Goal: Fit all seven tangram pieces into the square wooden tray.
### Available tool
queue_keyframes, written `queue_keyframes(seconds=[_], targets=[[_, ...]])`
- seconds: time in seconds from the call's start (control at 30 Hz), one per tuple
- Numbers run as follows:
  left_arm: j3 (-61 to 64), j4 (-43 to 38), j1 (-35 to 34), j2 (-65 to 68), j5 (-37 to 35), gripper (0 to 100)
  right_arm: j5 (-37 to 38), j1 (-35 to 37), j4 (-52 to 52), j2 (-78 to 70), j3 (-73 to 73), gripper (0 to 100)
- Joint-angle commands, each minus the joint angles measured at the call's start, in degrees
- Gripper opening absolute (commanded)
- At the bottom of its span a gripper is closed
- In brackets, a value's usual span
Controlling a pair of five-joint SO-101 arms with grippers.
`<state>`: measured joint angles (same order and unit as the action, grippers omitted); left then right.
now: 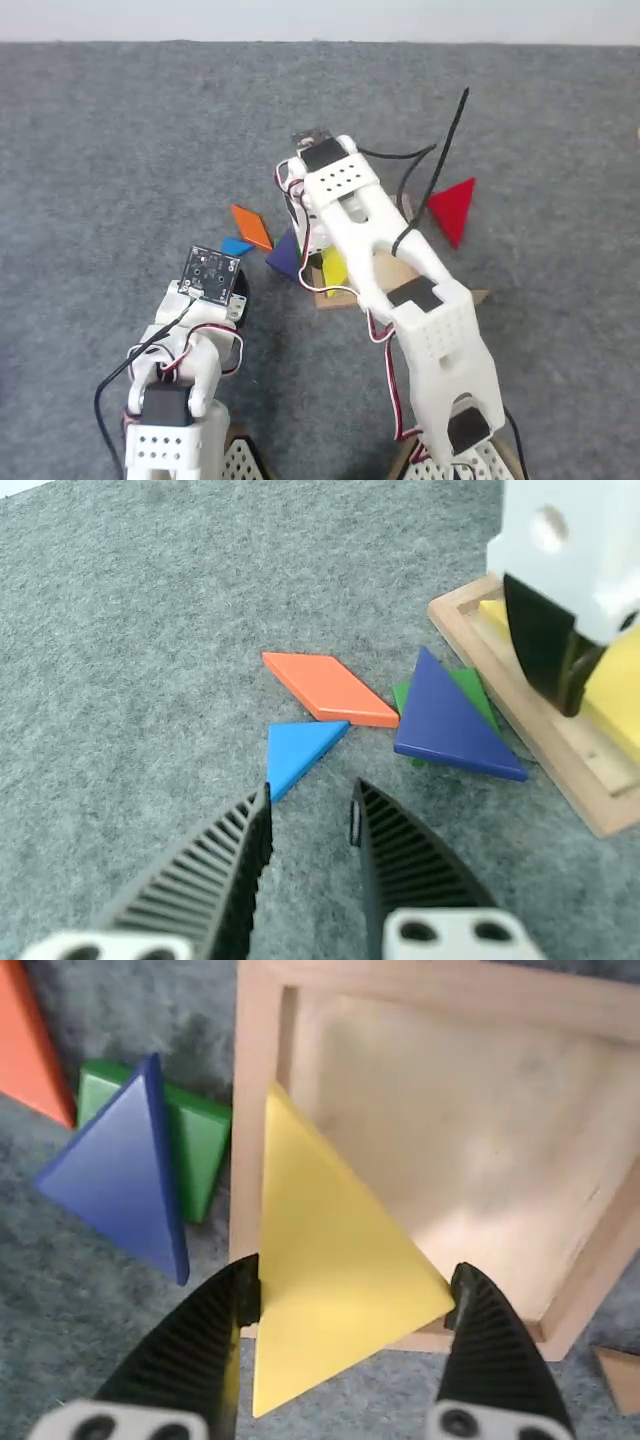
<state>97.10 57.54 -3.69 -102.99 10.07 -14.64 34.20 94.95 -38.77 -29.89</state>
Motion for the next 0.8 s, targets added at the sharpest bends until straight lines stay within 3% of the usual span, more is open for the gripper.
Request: queue_keyframes(seconds=[0.0,0.23,0.43,0.77], targets=[[-0.66,0.26,-0.35,-0.26,0.7,13,-0.44,0.84,-0.22,-0.13,-1.49,15.9],[-0.66,0.26,-0.35,-0.26,0.7,13,1.76,1.54,-0.75,-1.01,-1.49,16.2],[-0.66,0.26,-0.35,-0.26,0.7,13,1.49,2.07,-1.27,-1.1,-1.58,26.8],[-0.66,0.26,-0.35,-0.26,0.7,13,1.23,2.07,-4.53,-1.1,-1.58,27.1]])
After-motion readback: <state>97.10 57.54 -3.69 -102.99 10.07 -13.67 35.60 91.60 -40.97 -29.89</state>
